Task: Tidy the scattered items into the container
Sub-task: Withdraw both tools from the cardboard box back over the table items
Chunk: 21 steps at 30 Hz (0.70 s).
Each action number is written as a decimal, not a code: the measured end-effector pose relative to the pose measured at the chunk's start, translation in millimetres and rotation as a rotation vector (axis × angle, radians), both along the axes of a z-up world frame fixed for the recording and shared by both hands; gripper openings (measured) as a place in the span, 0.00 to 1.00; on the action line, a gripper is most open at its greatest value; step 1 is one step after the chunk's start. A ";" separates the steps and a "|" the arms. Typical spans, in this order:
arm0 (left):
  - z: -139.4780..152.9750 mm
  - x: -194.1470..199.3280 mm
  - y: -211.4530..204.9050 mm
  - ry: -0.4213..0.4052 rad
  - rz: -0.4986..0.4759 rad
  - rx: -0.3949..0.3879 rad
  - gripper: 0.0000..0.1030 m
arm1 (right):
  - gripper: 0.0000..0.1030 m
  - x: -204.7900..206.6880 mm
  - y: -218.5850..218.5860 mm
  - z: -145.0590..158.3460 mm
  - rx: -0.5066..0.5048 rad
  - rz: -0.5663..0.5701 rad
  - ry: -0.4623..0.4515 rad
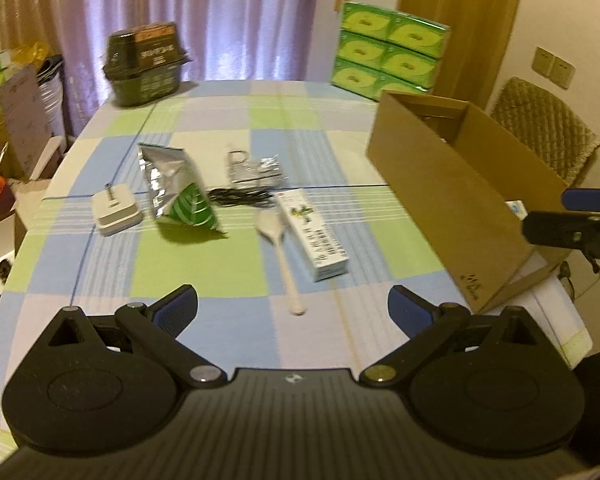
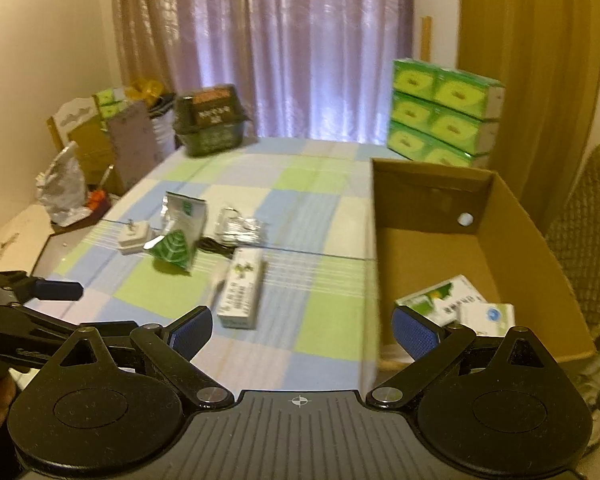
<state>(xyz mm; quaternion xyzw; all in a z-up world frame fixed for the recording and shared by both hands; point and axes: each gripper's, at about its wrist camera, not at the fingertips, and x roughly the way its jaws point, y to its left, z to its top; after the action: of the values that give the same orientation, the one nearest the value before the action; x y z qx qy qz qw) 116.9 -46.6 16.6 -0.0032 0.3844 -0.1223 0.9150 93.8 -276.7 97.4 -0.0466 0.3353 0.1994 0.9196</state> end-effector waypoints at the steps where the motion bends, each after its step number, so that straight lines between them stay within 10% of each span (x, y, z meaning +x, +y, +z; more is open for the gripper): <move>1: -1.2 0.3 3.7 0.001 0.007 0.003 0.97 | 0.98 0.2 3.7 -0.1 0.000 0.009 0.000; 21: -31.7 33.0 39.3 0.053 0.072 0.021 0.97 | 0.98 33.6 65.6 -37.1 -0.031 0.128 0.068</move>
<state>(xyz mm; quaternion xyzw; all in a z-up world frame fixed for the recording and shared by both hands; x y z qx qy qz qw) 149.9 -7.3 -15.1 -0.0106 0.4095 -0.0849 0.9083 127.4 -211.1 60.3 -0.0755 0.3658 0.2543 0.8921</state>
